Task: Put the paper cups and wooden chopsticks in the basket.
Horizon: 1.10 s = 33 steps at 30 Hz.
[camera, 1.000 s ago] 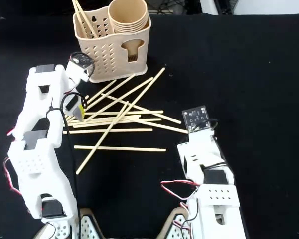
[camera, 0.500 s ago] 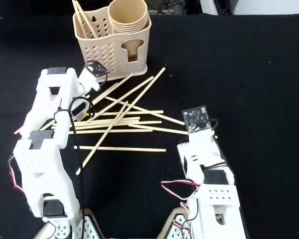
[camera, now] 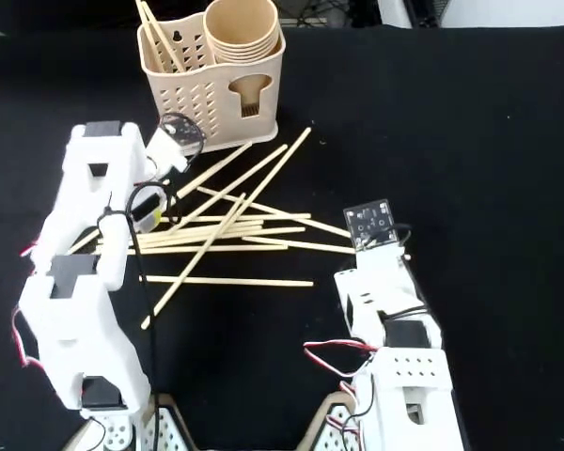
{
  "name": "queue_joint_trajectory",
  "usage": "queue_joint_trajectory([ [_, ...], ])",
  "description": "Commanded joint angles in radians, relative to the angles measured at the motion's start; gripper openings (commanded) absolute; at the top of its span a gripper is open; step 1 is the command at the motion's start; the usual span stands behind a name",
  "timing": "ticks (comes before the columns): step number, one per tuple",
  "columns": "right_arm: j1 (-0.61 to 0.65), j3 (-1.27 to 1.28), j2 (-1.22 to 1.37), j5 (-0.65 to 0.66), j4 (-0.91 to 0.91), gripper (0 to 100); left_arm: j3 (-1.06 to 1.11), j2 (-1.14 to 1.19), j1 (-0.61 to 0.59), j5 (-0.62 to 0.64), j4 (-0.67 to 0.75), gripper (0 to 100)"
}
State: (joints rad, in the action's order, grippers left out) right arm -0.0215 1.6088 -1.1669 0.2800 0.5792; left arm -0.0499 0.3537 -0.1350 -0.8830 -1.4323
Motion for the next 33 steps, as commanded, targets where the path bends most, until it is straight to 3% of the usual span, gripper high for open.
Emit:
queue_joint_trajectory([
  [1,0.008,-0.004,-0.012,0.002,-0.018,14.1,-0.005,-0.112,0.018,-0.034,-0.089,3],
  [11,0.008,-0.004,-0.013,0.002,-0.018,14.1,-0.005,-0.241,0.054,-0.107,-0.305,3],
  [23,0.008,-0.004,-0.013,0.002,-0.018,14.1,0.085,-0.585,0.093,-0.106,-0.298,3],
  [28,0.008,-0.004,-0.013,0.002,-0.018,14.1,0.085,-0.795,0.093,-0.008,-0.083,3],
  [33,0.008,-0.004,-0.013,0.002,-0.018,14.1,0.139,-0.928,0.087,0.348,0.304,3],
])
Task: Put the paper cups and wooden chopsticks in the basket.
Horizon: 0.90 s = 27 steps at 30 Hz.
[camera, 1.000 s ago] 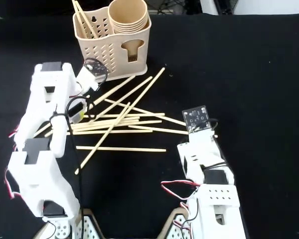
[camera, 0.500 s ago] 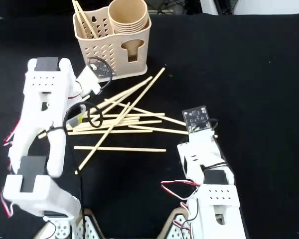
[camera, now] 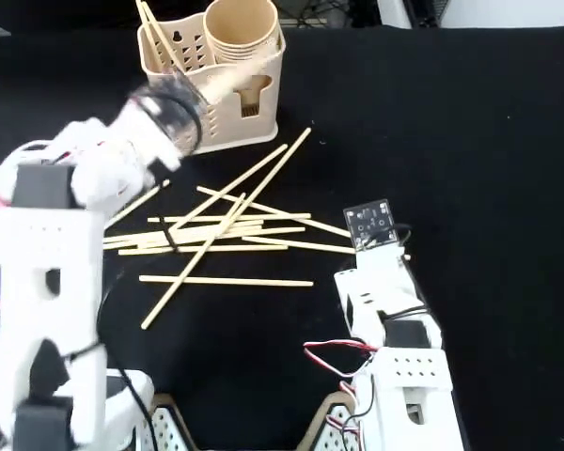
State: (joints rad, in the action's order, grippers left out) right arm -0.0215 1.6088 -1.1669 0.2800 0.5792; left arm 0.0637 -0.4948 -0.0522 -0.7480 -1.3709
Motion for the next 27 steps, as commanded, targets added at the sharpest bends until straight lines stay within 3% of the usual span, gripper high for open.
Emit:
queue_joint_trajectory([
  [1,0.008,-0.004,-0.013,0.002,-0.018,14.1,0.054,-0.097,0.001,0.278,0.327,3],
  [4,0.008,-0.004,-0.013,0.002,-0.018,14.1,0.142,-0.115,-0.001,0.422,0.594,3],
  [11,0.008,-0.004,-0.013,0.002,-0.018,14.1,0.335,-0.063,0.001,0.626,1.214,3],
  [14,0.008,-0.004,-0.013,0.002,-0.020,14.1,0.364,-0.011,0.002,0.715,1.409,3],
  [18,0.008,-0.001,-0.013,0.002,-0.034,14.1,0.351,0.074,0.007,0.799,1.524,3],
  [27,0.008,-0.001,-0.013,0.002,-0.034,14.1,0.222,0.296,0.004,0.964,1.533,3],
])
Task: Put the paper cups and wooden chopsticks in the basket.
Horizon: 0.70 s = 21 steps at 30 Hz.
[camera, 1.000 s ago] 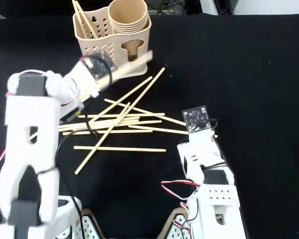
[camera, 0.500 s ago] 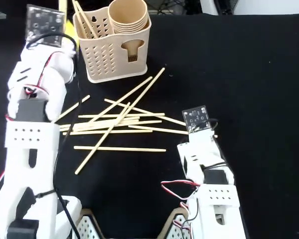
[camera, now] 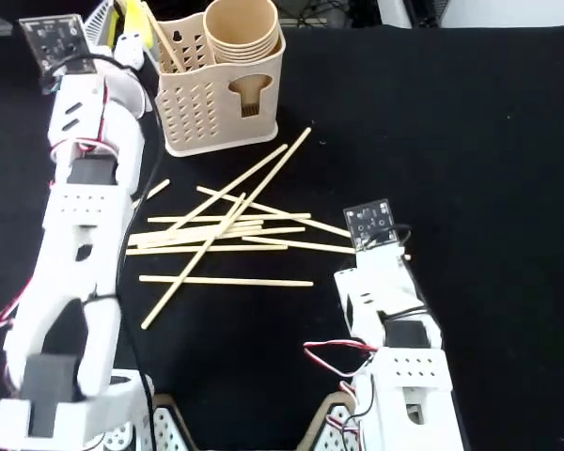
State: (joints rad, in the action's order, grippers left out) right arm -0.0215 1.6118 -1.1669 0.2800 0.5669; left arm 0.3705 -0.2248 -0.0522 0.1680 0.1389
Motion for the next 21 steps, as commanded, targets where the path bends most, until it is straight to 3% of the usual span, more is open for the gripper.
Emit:
queue_joint_trajectory([
  [1,0.008,-0.004,-0.013,0.002,-0.021,14.1,-0.094,0.041,0.005,0.060,0.025,3],
  [21,0.008,-0.004,-0.013,0.002,-0.023,14.1,-0.240,0.331,0.002,0.064,0.026,3],
])
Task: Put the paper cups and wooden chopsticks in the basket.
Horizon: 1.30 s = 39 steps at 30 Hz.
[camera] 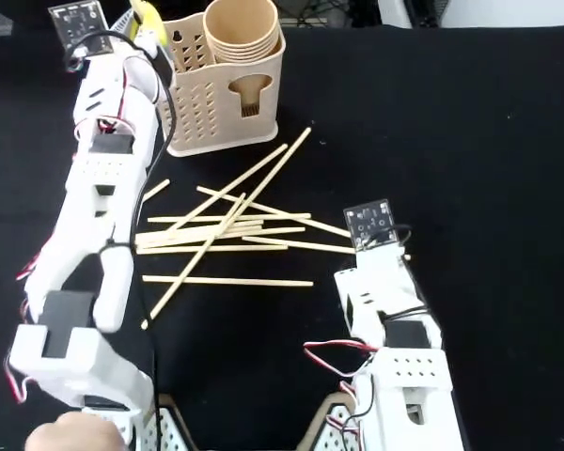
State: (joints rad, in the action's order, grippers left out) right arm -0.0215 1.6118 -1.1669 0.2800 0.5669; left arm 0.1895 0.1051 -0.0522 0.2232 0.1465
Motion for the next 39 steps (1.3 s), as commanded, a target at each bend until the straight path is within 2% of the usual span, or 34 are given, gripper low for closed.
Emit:
queue_joint_trajectory([
  [1,0.008,-0.004,-0.013,0.002,-0.023,14.1,-0.056,0.006,0.001,0.011,0.015,3],
  [8,0.008,-0.004,-0.013,0.002,-0.025,14.1,0.001,0.005,0.008,0.011,0.021,4],
  [13,0.008,-0.004,-0.013,0.002,-0.025,14.1,0.002,0.005,0.001,0.011,0.015,12],
  [24,0.008,-0.004,-0.013,0.002,-0.025,14.1,0.027,-0.037,0.002,0.011,0.014,12],
  [33,0.008,-0.004,-0.013,0.002,-0.025,14.1,0.341,-0.463,-0.008,0.002,0.014,12],
  [37,0.008,-0.004,-0.013,0.002,-0.025,14.1,0.519,-0.720,-0.050,-0.002,0.014,12],
  [39,0.008,-0.004,-0.013,0.002,-0.025,14.1,0.585,-0.825,-0.088,-0.051,-0.020,12],
])
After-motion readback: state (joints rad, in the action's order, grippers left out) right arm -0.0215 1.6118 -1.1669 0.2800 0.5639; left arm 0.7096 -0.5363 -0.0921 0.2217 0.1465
